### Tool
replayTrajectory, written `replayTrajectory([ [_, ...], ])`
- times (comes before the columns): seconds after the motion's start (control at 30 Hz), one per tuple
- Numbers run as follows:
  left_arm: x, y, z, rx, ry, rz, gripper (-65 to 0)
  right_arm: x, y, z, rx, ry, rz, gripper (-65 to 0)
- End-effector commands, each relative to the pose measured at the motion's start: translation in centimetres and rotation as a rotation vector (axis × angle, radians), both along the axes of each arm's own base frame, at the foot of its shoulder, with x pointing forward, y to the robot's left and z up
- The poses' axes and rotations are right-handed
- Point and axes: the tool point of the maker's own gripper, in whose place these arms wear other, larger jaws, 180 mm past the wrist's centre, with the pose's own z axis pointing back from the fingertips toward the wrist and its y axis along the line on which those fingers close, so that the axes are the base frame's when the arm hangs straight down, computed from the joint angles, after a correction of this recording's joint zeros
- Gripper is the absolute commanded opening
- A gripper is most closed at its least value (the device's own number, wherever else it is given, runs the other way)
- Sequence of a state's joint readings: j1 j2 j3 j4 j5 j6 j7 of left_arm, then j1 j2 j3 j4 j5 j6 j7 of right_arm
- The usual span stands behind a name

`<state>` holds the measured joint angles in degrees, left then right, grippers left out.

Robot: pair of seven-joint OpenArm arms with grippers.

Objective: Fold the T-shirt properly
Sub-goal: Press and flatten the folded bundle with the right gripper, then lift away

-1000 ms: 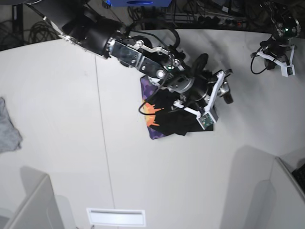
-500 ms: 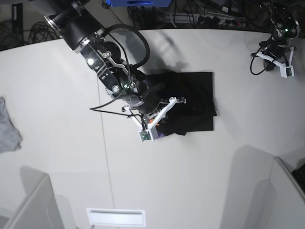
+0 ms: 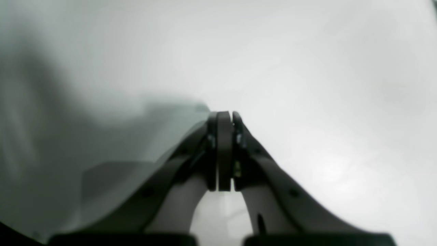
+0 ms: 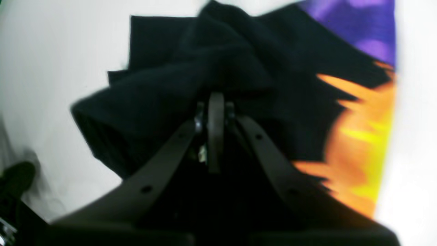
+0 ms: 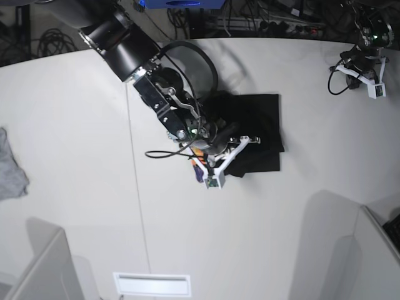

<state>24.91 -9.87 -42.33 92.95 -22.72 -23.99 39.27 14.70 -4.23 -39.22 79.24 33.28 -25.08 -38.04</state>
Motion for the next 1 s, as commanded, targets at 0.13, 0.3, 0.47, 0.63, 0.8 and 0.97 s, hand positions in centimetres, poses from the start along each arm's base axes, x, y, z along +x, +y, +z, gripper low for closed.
replayTrajectory([
  [0.13,0.6,0.6,1.2,0.024,-0.036,-0.006,-65.0,1.2,3.4,3.2,0.071,-0.077,0.069,-65.0],
  [0.3,0.5,0.6,1.0,0.021,-0.031,-0.003,-65.0,0.3,7.0,5.4,0.06,-0.197,0.204,-65.0],
  [0.47,0.6,0.7,1.1,0.022,-0.034,-0.004,-65.0,-0.9,8.9,8.1,0.076,-0.284,0.291,-65.0],
  [0.63,0.7,0.6,1.2,0.024,-0.038,-0.006,-65.0,-0.2,5.1,7.2,0.035,-0.222,0.235,-65.0],
  [0.8,0.8,0.7,1.2,0.023,-0.039,-0.004,-65.0,0.5,0.6,7.0,0.008,-0.221,0.124,-65.0],
  [0.97,1.0,0.6,1.4,0.026,-0.045,-0.007,-65.0,-1.1,-2.2,4.4,-0.043,-0.138,0.082,-65.0],
])
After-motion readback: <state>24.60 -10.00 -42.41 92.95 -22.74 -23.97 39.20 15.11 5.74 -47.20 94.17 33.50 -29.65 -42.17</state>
